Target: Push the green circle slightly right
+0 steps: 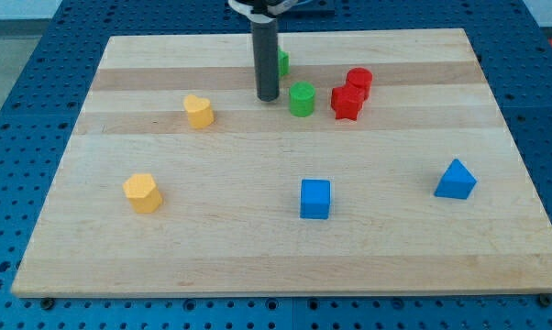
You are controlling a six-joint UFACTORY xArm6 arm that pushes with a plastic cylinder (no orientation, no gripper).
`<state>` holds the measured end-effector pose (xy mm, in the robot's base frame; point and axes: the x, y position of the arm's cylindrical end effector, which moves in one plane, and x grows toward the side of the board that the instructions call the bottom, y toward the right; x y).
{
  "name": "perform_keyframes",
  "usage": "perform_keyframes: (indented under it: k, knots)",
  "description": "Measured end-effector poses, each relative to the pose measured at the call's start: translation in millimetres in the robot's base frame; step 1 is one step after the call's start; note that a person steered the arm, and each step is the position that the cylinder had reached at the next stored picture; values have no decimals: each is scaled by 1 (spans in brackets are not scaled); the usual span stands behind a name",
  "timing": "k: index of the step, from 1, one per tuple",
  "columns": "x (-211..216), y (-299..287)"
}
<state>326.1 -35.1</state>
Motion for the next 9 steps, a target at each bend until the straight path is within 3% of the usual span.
perform_keyframes:
  k: [1, 2, 4, 6, 8, 9]
  knots:
    - [-48, 52]
    - [-34, 89]
    - [42, 9]
    - [59, 3]
    - [92, 31]
    - [112, 78]
